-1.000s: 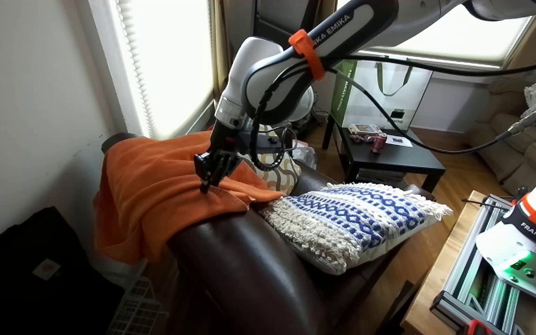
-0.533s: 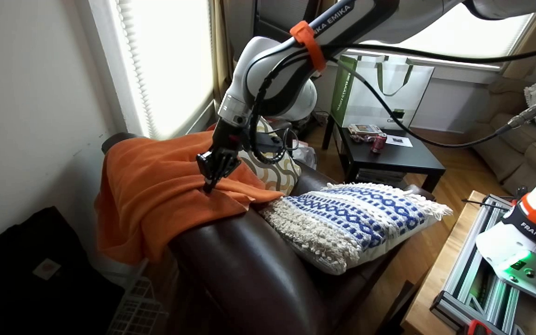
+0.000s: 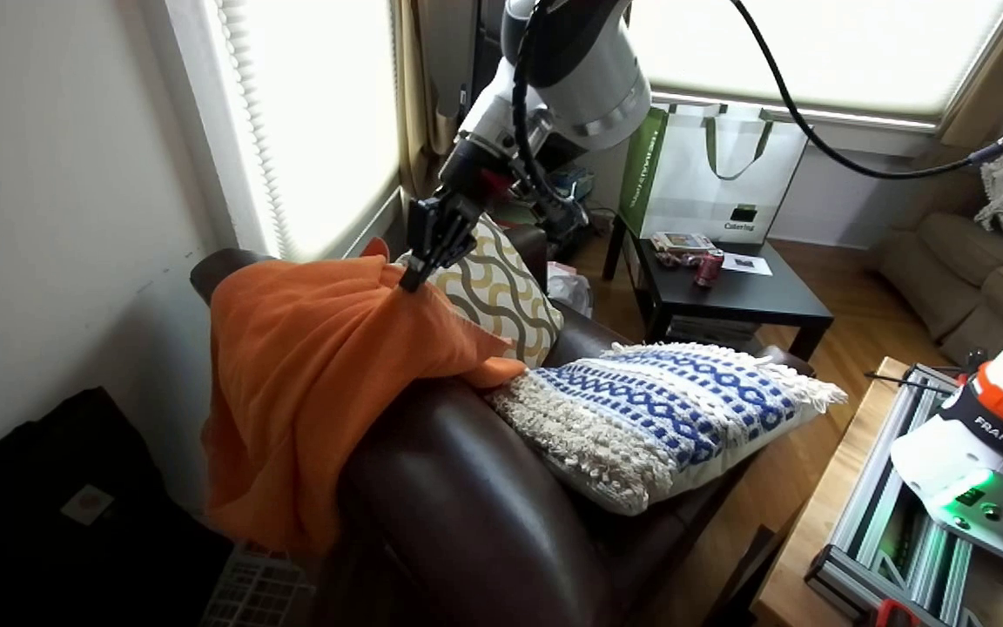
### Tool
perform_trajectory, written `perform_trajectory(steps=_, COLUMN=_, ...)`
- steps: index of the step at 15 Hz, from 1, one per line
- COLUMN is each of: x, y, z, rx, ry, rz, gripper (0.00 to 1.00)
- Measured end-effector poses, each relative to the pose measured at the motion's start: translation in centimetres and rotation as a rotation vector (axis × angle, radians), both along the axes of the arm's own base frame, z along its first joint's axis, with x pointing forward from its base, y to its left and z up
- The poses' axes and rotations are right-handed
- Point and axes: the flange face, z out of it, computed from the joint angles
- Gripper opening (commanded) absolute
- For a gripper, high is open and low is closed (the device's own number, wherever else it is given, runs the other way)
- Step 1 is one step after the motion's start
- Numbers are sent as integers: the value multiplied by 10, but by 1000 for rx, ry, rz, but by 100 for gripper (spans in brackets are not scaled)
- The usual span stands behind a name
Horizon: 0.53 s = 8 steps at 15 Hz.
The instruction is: Spread the towel over the backrest of the couch
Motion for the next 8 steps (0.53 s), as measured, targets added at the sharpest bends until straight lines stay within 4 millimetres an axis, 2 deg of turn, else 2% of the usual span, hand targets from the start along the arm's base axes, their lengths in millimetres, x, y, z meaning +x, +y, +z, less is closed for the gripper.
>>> perform_trajectory(steps=5, x=-7, y=-48, z=47, rx=63, ry=-21, rz=-150, gripper=1)
perform_trajectory(steps=8, x=-10, y=-71, z=95, rx=99, ry=-109, rz=-286, gripper=1)
